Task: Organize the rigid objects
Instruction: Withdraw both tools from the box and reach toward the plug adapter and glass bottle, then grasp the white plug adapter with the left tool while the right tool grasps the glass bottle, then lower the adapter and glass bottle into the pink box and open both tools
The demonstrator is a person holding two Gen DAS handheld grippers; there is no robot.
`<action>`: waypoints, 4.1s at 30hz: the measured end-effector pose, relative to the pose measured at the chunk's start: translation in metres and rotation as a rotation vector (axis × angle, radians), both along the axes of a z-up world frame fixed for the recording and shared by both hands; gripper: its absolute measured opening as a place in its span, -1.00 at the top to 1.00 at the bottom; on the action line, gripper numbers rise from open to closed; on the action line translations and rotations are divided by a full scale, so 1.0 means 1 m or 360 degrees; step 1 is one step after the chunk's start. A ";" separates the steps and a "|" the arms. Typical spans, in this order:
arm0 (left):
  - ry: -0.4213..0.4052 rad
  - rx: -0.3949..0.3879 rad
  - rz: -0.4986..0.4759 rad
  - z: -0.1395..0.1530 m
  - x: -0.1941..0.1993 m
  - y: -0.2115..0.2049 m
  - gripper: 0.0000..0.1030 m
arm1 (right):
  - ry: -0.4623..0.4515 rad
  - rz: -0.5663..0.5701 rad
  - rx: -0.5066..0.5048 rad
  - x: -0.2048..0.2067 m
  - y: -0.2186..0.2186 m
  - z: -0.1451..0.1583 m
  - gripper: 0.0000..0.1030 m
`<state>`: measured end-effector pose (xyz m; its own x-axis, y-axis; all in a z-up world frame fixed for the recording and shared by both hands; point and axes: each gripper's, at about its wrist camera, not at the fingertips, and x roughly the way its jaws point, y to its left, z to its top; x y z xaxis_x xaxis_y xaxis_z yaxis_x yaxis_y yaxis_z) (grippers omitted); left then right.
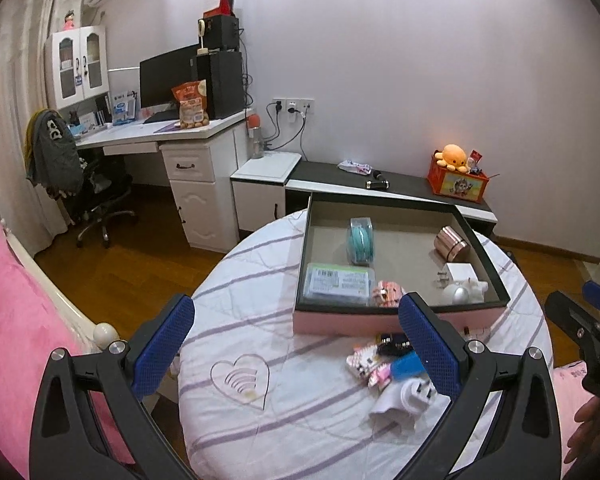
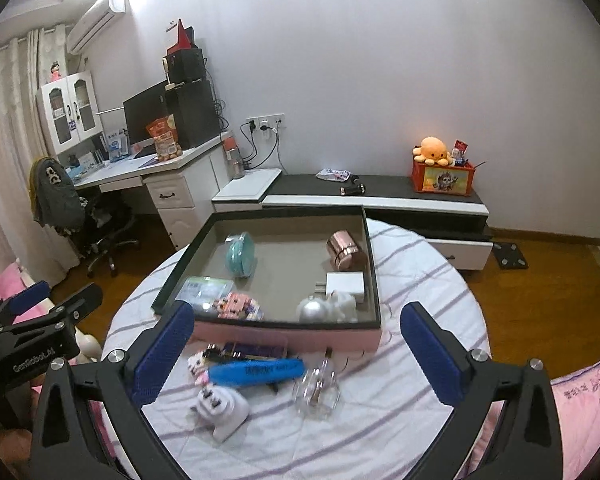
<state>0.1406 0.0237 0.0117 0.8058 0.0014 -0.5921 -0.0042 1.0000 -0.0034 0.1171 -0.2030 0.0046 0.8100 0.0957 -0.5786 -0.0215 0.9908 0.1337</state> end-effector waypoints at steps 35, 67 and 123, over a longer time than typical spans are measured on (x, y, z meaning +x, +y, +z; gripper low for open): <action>-0.0002 0.0046 -0.0068 -0.014 -0.047 -0.009 -1.00 | 0.0082 0.0005 0.0004 -0.038 0.001 -0.013 -1.00; 0.0416 0.0070 -0.0403 -0.131 0.008 -0.082 -0.92 | 0.0537 0.0072 0.0038 0.051 -0.017 -0.137 -0.86; 0.0092 -0.0196 -0.0333 -0.027 0.083 -0.033 -0.03 | 0.0130 0.0260 -0.0060 0.074 0.008 -0.031 0.02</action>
<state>0.2239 -0.0092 -0.0156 0.7458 -0.2373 -0.6225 0.1994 0.9711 -0.1312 0.1907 -0.1951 -0.0264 0.7354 0.1992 -0.6477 -0.1733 0.9793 0.1043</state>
